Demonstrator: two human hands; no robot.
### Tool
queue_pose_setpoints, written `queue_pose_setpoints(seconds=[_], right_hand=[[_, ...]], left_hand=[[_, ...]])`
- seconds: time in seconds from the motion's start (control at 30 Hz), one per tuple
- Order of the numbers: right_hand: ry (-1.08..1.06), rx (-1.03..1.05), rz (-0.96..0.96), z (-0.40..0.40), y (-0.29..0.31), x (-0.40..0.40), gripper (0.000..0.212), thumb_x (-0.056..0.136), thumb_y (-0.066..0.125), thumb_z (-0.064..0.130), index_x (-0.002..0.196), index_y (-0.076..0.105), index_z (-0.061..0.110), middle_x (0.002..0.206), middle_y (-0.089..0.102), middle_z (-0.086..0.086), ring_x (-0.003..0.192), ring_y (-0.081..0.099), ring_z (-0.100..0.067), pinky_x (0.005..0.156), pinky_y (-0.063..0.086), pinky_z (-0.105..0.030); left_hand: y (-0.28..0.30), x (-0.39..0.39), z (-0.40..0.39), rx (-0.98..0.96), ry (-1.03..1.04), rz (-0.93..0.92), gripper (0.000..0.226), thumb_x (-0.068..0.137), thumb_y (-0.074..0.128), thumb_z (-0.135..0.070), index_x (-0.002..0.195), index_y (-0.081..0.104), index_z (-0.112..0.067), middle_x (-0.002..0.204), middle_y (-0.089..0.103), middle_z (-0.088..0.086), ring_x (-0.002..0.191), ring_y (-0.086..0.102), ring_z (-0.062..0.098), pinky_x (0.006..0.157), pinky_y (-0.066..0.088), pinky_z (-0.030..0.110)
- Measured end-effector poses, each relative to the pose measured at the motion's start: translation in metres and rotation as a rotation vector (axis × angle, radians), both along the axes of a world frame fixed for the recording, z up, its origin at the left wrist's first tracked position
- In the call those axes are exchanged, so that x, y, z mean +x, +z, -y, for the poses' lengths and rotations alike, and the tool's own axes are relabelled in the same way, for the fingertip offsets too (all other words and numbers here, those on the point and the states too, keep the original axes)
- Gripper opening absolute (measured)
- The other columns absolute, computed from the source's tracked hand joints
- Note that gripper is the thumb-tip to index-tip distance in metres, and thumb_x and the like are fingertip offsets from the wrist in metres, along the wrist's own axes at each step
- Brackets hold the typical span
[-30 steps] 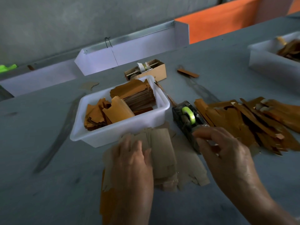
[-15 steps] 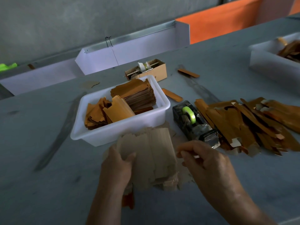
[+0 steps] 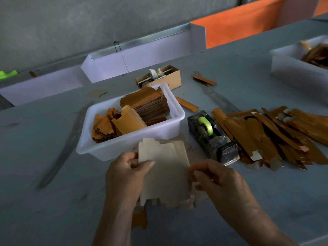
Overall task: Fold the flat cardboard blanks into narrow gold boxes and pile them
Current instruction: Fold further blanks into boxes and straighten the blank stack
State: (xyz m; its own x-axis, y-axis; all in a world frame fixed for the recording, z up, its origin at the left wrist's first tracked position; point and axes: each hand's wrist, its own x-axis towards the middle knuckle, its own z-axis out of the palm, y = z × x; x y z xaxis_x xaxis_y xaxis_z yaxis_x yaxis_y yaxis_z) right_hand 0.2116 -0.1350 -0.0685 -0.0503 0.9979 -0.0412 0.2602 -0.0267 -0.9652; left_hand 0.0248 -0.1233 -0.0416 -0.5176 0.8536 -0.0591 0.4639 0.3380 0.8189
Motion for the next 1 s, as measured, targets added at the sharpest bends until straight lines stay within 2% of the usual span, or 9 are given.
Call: queue_pose_setpoints(seconds=[0.1,0.27,0.37,0.43,0.6,0.73,0.8,0.9,1.0], right_hand=[[-0.004,-0.027,-0.057,-0.001,0.002,-0.002,0.019,0.086,0.062,0.013,0.082,0.07,0.03,0.075,0.071,0.008,0.072,0.067,-0.002,0.073,0.057,-0.027],[0.011,-0.061,-0.045,0.002,0.001,-0.009,0.016,0.084,0.062,0.018,0.083,0.069,0.033,0.077,0.071,0.009,0.074,0.066,-0.004,0.073,0.056,-0.028],[-0.043,-0.037,-0.009,0.0,-0.001,-0.006,0.014,0.083,0.063,0.025,0.09,0.066,0.037,0.082,0.069,0.012,0.08,0.064,-0.003,0.072,0.052,-0.024],[-0.073,-0.018,0.0,-0.001,-0.001,-0.003,0.014,0.083,0.063,0.029,0.095,0.064,0.038,0.086,0.068,0.015,0.082,0.063,-0.002,0.07,0.05,-0.021],[0.048,-0.168,-0.377,0.001,0.006,-0.004,0.031,0.072,0.064,0.042,0.097,0.07,0.024,0.089,0.073,0.006,0.082,0.068,-0.007,0.071,0.056,-0.024],[0.013,-0.265,-0.547,-0.001,0.007,-0.009,0.008,0.082,0.065,0.012,0.089,0.07,0.012,0.084,0.072,-0.008,0.07,0.066,-0.009,0.06,0.052,-0.019],[0.003,-0.284,-0.584,-0.002,0.007,-0.009,0.008,0.083,0.063,0.009,0.089,0.069,0.01,0.082,0.071,-0.008,0.069,0.064,-0.009,0.061,0.052,-0.022],[-0.005,-0.28,-0.604,-0.002,0.006,-0.01,0.008,0.084,0.062,0.008,0.087,0.068,0.011,0.079,0.071,-0.005,0.07,0.063,-0.009,0.067,0.051,-0.028],[-0.029,-0.263,-0.569,-0.003,0.002,-0.01,0.01,0.086,0.061,0.011,0.084,0.071,0.011,0.08,0.071,-0.006,0.074,0.062,-0.014,0.07,0.049,-0.032]], left_hand=[[0.004,0.007,0.001,-0.005,-0.096,-0.106,0.011,0.085,0.07,-0.025,0.094,0.073,-0.021,0.072,0.072,-0.008,0.07,0.066,0.008,0.069,0.056,0.031],[0.011,0.013,0.002,0.05,-0.12,-0.285,0.026,0.094,0.056,-0.03,0.112,0.07,-0.018,0.096,0.071,-0.004,0.085,0.059,0.009,0.076,0.045,0.023],[0.019,0.015,0.006,0.149,-0.073,-0.16,0.016,0.093,0.057,-0.032,0.089,0.072,-0.029,0.071,0.065,-0.018,0.072,0.057,-0.008,0.063,0.042,0.014],[0.023,0.016,0.008,0.155,-0.086,-0.043,0.021,0.092,0.058,-0.034,0.075,0.069,-0.033,0.074,0.066,-0.02,0.072,0.059,-0.009,0.062,0.045,0.02],[0.024,0.029,0.01,0.079,-0.16,0.363,0.014,0.09,0.061,-0.034,0.089,0.074,-0.028,0.086,0.074,-0.002,0.09,0.069,0.023,0.088,0.053,0.052],[0.02,0.04,0.011,0.033,-0.234,0.478,0.03,0.07,0.072,-0.036,0.098,0.072,-0.023,0.093,0.075,0.001,0.093,0.069,0.026,0.089,0.052,0.055],[0.017,0.044,0.013,-0.012,-0.251,0.482,0.047,0.06,0.077,-0.036,0.104,0.068,-0.023,0.096,0.075,-0.001,0.094,0.069,0.025,0.089,0.052,0.053],[0.011,0.048,0.013,-0.013,-0.217,0.412,0.043,0.069,0.081,-0.025,0.109,0.064,-0.024,0.097,0.073,-0.001,0.095,0.067,0.023,0.085,0.054,0.047],[0.006,0.05,0.011,0.021,-0.185,0.318,0.038,0.073,0.079,-0.025,0.108,0.062,-0.026,0.097,0.07,-0.005,0.092,0.064,0.013,0.067,0.051,0.022]])
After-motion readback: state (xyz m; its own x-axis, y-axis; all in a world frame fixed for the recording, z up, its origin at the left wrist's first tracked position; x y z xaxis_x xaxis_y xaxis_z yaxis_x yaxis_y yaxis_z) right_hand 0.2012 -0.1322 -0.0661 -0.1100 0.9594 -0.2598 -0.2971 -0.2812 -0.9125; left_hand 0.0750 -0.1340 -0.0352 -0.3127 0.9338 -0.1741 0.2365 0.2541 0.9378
